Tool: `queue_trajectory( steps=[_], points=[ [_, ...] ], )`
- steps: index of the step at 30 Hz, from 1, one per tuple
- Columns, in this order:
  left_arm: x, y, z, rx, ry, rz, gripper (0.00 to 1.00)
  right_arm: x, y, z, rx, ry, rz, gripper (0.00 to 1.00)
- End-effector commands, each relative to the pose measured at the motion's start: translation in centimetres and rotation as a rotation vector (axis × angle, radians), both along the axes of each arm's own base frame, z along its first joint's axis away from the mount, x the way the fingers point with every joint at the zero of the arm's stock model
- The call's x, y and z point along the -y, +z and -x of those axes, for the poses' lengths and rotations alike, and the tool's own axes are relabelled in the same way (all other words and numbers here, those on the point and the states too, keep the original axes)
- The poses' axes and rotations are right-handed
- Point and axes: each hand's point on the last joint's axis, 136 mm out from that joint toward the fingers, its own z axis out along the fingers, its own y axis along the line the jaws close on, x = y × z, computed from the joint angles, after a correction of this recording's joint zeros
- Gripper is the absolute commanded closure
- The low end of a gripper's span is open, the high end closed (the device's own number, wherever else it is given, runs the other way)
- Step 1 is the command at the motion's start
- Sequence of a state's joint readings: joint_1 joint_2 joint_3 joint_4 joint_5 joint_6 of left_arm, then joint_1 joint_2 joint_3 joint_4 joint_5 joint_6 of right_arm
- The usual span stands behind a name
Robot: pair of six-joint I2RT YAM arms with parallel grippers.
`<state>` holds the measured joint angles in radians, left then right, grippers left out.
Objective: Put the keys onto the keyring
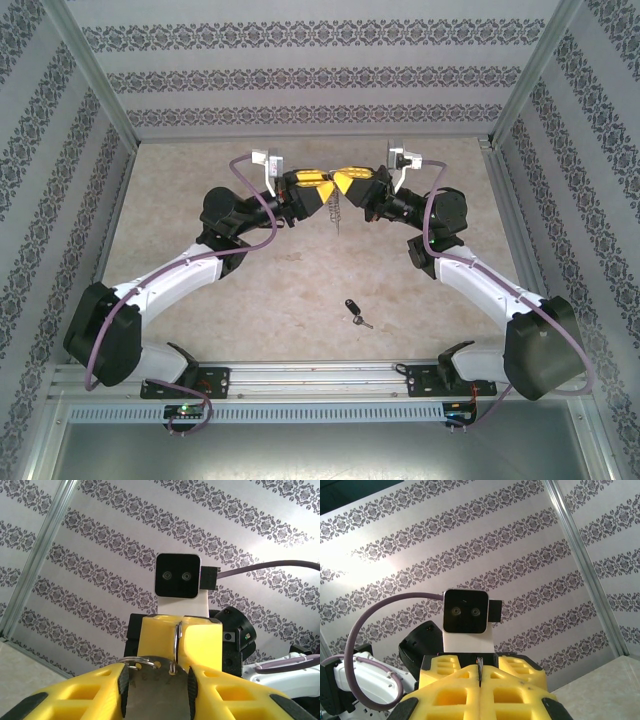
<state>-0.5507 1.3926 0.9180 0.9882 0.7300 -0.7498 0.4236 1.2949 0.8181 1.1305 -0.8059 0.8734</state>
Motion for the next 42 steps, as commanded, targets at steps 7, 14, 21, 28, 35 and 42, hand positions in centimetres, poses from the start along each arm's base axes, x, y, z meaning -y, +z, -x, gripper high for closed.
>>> queue_trajectory(
  steps=[7,14,21,28,35,42],
  points=[
    [0.3,2.8,1.8,0.088,-0.045,0.053,0.64,-0.3,1.4,1.1,0.066,0.029,-0.011,1.0],
    [0.3,3.0,2.1,0.095,-0.046,0.06,0.7,-0.4,1.0,1.0,0.06,0.026,0.001,1.0],
    [0.0,3.1,2.0,0.102,-0.025,0.066,0.73,-0.4,0.5,1.0,0.052,0.022,0.01,1.0],
    [0.0,3.2,2.1,0.109,-0.034,0.083,0.99,-0.4,0.3,1.1,0.047,0.023,0.027,1.0],
    [0.2,2.9,2.2,0.142,-0.031,0.055,1.0,1.8,0.0,-0.1,0.015,-0.084,0.037,0.6],
    [0.8,0.8,2.8,0.282,0.0,-0.131,1.0,5.7,-0.5,-0.5,-0.001,-0.257,0.106,0.48]
  ],
)
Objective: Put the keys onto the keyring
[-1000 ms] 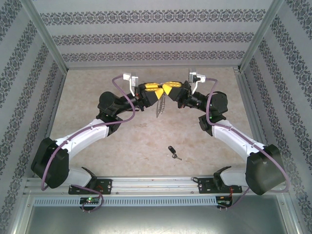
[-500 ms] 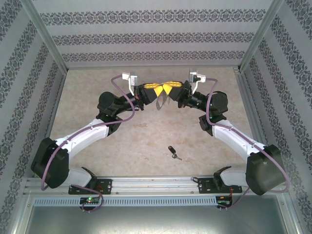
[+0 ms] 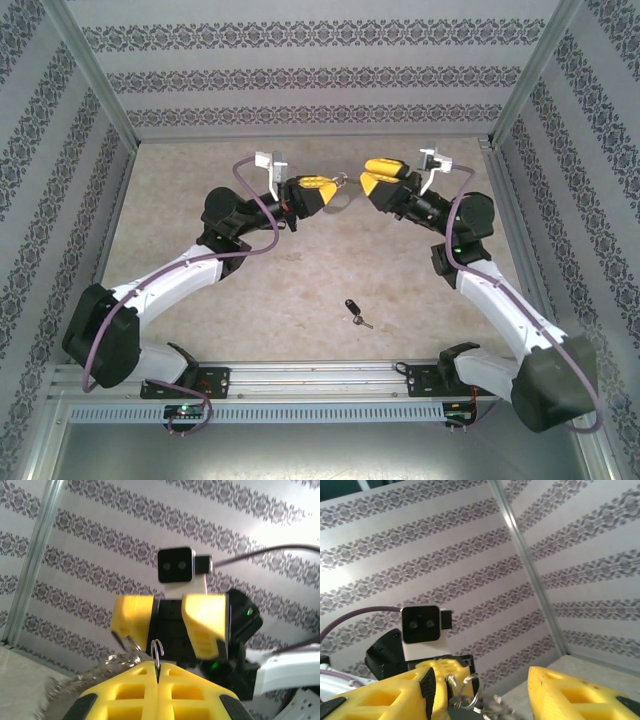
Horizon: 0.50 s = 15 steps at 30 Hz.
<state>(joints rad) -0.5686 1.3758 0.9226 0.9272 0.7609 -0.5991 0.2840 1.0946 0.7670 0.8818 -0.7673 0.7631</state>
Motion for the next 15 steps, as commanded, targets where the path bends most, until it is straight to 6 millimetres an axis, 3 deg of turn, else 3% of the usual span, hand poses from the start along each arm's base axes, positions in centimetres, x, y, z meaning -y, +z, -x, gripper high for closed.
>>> queue_trajectory(
  steps=[1,15],
  points=[
    [0.1,0.9,1.9,0.196,0.003,-0.083,1.0,0.5,-1.2,0.3,-0.009,-0.056,0.07,0.48],
    [0.0,-0.1,2.3,0.3,0.027,-0.174,1.0,-1.3,-2.8,3.4,0.007,0.107,0.146,0.52]
  ],
)
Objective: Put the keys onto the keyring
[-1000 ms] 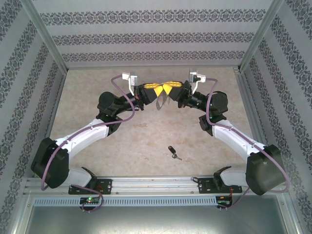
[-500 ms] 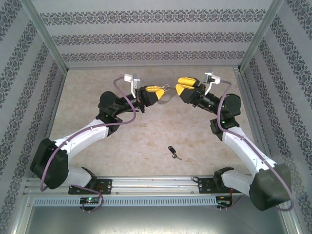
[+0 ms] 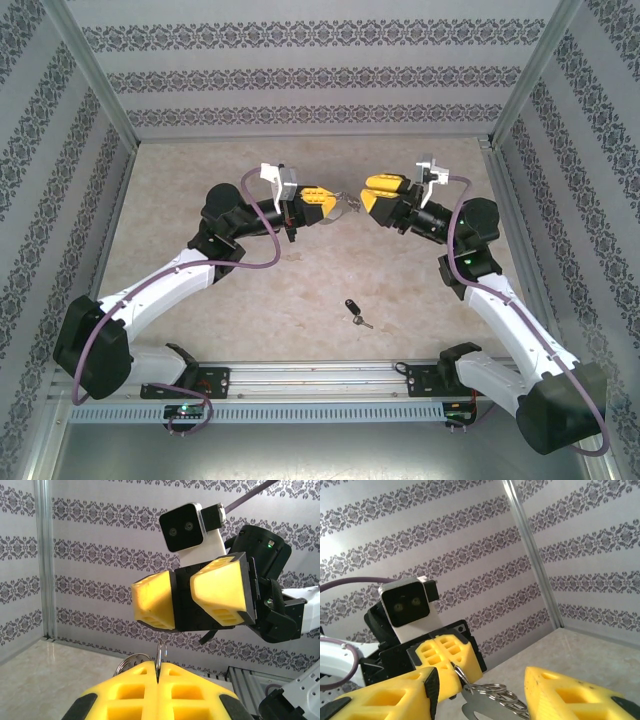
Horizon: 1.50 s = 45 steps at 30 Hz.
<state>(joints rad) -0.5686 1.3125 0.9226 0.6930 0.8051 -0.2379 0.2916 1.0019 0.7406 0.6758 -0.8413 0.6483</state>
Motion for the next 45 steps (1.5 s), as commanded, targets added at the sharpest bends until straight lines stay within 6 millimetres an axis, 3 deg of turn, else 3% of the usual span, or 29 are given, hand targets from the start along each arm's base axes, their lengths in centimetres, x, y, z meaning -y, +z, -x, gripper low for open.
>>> queue_trajectory(
  steps=[1,6,9,12,15,21,25,32,41,45],
  points=[
    [-0.1,2.1,1.4,0.094,-0.025,0.017,1.0,-0.9,-0.6,1.2,0.026,0.066,0.035,0.52],
    [-0.3,2.0,1.1,0.074,-0.001,0.016,1.0,-0.7,-1.5,0.4,-0.01,0.024,0.035,0.52],
    [-0.6,1.8,0.4,0.041,0.049,0.018,1.0,0.3,-3.5,-1.5,-0.119,-0.098,0.051,0.49],
    [-1.2,1.3,-0.5,-0.004,0.11,0.027,1.0,1.8,-7.6,-3.3,-0.299,-0.243,0.109,0.49],
    [-2.1,0.8,-1.0,-0.031,0.179,0.044,1.0,3.1,-13.0,-3.5,-0.467,-0.348,0.209,0.49],
    [-3.8,-0.4,-1.8,-0.067,0.298,0.036,1.0,3.8,-23.5,-1.1,-0.694,-0.48,0.553,0.52],
    [-4.9,-0.7,-2.0,-0.064,0.368,0.027,1.0,3.7,-27.9,0.6,-0.796,-0.531,0.783,0.56],
    [-5.4,-0.9,-1.9,-0.065,0.391,0.02,1.0,3.8,-31.7,3.7,-0.887,-0.622,1.074,0.59],
    [-5.5,-1.2,-1.4,-0.064,0.38,0.03,1.0,2.1,-33.9,6.7,-0.966,-0.595,1.103,0.61],
    [-5.4,-1.1,-1.2,-0.063,0.368,0.032,1.0,0.8,-35.3,7.7,-0.98,-0.54,1.146,0.66]
  ],
)
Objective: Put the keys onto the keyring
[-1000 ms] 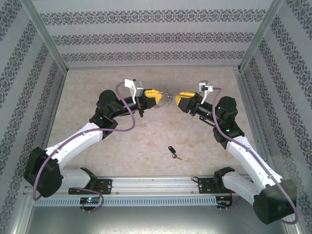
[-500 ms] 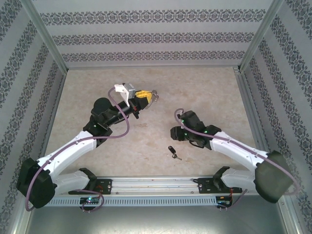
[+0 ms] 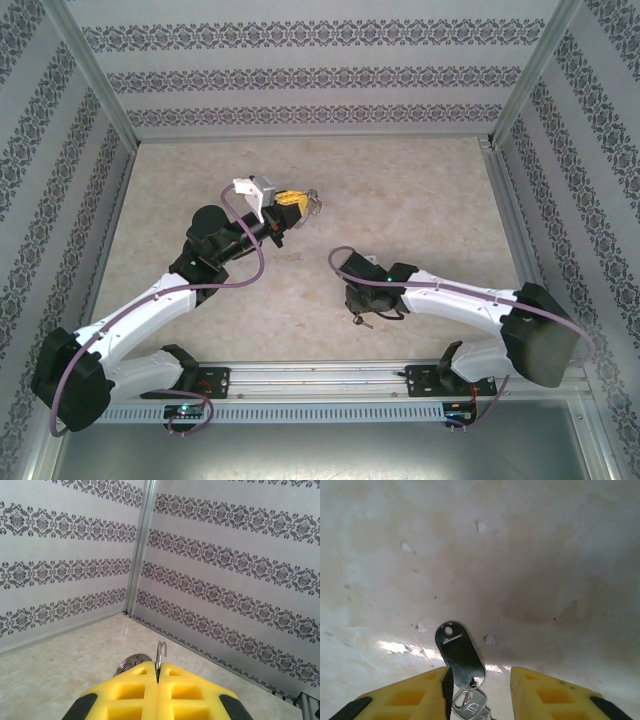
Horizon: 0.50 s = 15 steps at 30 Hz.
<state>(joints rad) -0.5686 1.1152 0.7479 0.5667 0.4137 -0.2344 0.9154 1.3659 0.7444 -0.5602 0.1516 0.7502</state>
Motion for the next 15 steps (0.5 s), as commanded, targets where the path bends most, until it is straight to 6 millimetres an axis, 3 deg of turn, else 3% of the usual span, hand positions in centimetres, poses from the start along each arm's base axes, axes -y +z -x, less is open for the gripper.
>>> queue_trajectory(
  steps=[1,15],
  points=[
    [0.0,1.9,1.1,0.062,-0.02,0.024,1.0,-0.4,-0.9,0.8,-0.033,-0.004,0.036,0.68],
    [0.1,2.1,1.5,0.073,-0.039,0.033,1.0,-0.5,-1.5,2.0,-0.052,0.031,0.106,0.73]
  ],
)
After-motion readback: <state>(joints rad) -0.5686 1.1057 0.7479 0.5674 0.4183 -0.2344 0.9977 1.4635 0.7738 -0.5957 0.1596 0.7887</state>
